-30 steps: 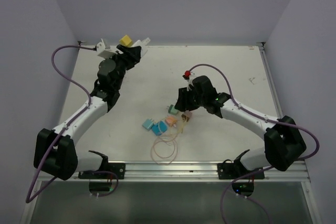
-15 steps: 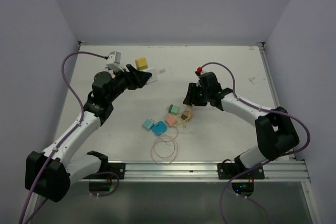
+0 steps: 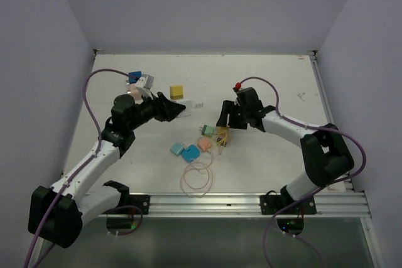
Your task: Pull the plug off the socket
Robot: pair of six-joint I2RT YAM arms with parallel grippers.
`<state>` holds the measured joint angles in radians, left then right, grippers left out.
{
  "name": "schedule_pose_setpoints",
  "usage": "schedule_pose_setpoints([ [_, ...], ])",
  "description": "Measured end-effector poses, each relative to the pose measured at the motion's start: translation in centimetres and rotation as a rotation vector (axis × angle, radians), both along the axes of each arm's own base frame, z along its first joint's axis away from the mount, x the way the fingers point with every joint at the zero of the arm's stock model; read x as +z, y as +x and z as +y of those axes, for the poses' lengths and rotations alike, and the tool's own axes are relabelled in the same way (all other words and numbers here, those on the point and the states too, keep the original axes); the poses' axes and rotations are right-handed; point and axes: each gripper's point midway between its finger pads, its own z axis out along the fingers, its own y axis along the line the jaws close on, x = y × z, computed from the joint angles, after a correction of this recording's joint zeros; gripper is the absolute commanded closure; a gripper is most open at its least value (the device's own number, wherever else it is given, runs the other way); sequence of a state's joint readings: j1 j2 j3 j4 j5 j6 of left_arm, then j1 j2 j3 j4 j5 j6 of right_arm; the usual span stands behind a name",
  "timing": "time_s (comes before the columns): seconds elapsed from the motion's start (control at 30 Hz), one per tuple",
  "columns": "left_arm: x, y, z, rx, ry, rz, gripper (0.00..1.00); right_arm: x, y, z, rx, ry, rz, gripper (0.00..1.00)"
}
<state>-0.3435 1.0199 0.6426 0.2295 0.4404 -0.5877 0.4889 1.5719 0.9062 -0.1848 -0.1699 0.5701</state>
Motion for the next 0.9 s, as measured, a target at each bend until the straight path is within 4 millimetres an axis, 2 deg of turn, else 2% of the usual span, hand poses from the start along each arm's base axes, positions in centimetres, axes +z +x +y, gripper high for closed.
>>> schedule_pose_setpoints([
  [0.2,-0.4,-0.5,-0.6,-0.065,0.022,-0.024,1.0,0.5,-0.2,0.0,0.009,0.003,-0.007,0.21],
  [0.37,-1.4,-0.8,-1.1,-0.117,0.044,-0.016,1.0,2.9,-0.3,-0.1,0.013,0.026,-0.057,0.17],
  [0.5,-2.0,-1.0,-1.4,-0.155,0.062,-0.018,1.0,6.2,0.1,0.2,0.014,0.067,-0.127,0.14],
  [0.67,-2.5,-1.5,-2.0,-0.201,0.074,-0.018,1.0,11.4,0.6,1.5,0.017,0.174,-0.213,0.11],
  [0.8,-2.6,-2.2,-2.9,-0.235,0.08,-0.026,1.0,15.7,0.5,3.3,0.031,0.274,-0.278,0.08],
  [0.9,-2.8,-2.8,-3.7,-0.262,0.083,-0.021,1.0,17.8,0.2,4.8,0.055,0.338,-0.305,0.07],
])
